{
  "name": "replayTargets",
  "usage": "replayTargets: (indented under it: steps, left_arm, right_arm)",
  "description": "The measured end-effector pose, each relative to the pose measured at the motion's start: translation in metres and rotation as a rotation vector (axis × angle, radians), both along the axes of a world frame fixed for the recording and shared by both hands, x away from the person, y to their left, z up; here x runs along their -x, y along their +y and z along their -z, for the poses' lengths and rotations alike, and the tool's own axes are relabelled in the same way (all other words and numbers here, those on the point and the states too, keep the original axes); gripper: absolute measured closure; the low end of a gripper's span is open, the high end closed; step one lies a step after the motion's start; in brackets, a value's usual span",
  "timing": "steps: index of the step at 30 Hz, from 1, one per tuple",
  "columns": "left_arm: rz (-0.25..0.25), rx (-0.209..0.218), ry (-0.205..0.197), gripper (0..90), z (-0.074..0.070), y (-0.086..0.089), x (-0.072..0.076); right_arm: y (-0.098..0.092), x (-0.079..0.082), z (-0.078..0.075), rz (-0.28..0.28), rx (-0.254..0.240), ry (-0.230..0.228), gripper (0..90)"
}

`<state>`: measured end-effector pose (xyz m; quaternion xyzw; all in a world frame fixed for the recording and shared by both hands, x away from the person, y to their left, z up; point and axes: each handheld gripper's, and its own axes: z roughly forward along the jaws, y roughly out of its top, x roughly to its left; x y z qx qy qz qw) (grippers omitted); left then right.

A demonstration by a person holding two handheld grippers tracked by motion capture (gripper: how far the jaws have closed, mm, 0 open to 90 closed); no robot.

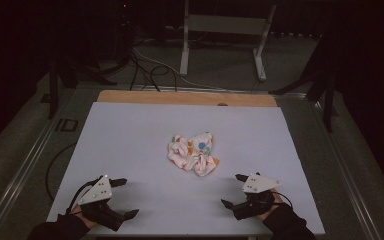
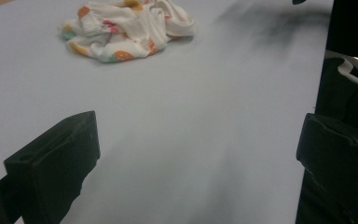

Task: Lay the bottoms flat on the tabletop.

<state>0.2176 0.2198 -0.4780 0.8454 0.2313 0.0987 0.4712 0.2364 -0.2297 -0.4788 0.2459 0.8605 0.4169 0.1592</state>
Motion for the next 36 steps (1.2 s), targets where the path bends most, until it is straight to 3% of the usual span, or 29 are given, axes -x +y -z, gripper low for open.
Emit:
replayTargets:
  steps: [15, 27, 36]
  left_arm:
    - [0.031, -0.006, -0.014, 0.7, -0.018, -0.008, -0.009]
    - [0.033, 0.001, -0.03, 0.7, -0.033, -0.017, -0.026]
    - [0.013, 0.009, -0.011, 0.7, -0.036, -0.03, -0.042]
  right_arm:
    - [0.0, -0.008, -0.027, 0.005, -0.018, -0.024, 8.5]
    - [0.01, -0.029, -0.046, 0.044, -0.052, -0.056, 8.5]
    - [0.027, -0.046, -0.049, 0.049, -0.05, -0.065, 8.5]
